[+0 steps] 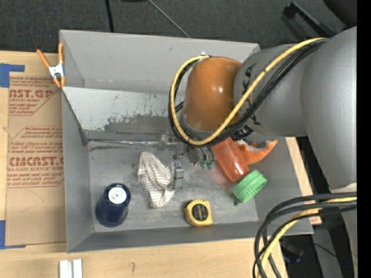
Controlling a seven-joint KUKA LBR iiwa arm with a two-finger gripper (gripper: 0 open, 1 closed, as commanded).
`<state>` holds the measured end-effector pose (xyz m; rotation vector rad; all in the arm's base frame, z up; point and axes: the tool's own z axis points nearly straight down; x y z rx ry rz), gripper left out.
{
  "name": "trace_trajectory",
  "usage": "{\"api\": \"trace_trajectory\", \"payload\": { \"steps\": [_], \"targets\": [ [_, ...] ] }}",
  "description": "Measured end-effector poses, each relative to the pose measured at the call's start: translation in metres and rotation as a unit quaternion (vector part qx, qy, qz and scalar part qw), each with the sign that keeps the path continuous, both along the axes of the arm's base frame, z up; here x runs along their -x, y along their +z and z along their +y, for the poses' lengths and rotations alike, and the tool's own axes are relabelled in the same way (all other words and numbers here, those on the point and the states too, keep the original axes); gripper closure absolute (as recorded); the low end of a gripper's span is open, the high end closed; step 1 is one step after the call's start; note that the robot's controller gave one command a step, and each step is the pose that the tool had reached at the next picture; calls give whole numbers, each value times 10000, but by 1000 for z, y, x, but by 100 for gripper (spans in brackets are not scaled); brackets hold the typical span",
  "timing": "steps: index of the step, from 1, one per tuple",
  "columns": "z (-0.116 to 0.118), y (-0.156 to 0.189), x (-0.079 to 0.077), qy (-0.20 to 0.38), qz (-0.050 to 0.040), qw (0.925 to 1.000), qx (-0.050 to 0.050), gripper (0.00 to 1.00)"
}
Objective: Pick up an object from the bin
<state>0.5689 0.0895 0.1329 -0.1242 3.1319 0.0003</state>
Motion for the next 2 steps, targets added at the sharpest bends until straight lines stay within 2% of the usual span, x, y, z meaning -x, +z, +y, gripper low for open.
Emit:
{"api": "trace_trajectory", "payload": {
  "steps": [1,2],
  "targets": [
    [-9,-58,16,377,14,9993,0,0],
    [9,-62,22,-209,13,9998,-13,100]
  ]
}}
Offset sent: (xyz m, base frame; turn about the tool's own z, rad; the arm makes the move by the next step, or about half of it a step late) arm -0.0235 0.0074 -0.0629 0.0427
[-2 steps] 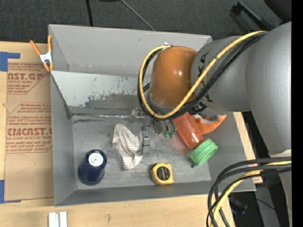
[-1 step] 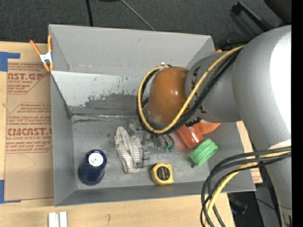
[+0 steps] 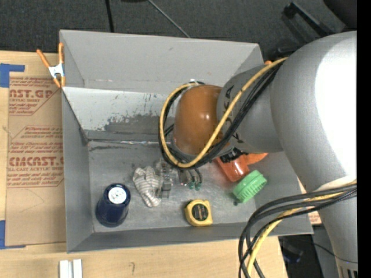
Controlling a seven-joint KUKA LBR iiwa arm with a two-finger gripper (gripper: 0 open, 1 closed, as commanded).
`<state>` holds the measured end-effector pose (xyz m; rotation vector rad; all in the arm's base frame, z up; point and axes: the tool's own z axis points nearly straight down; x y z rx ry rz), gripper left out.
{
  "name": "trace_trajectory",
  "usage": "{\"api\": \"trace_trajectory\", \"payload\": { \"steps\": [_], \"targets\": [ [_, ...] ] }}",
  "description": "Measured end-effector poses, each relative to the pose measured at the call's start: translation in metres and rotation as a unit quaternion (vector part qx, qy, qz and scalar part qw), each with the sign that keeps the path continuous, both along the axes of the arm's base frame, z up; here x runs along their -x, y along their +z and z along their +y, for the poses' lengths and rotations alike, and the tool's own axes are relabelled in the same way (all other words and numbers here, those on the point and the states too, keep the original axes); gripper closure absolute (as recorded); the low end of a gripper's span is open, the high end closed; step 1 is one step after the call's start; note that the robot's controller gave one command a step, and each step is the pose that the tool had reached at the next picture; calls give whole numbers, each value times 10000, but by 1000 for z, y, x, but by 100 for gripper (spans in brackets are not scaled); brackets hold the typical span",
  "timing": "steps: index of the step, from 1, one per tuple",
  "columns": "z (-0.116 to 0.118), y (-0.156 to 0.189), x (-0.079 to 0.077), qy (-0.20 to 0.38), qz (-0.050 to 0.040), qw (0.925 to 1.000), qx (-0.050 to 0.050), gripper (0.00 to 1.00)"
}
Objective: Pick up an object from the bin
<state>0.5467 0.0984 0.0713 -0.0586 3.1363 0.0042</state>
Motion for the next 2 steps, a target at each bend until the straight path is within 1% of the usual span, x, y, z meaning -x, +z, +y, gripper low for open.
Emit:
{"api": "trace_trajectory", "payload": {
  "steps": [1,2],
  "targets": [
    [0,0,0,0,0,10000,0,100],
    [20,132,10,188,11,9998,11,100]
  ]
}}
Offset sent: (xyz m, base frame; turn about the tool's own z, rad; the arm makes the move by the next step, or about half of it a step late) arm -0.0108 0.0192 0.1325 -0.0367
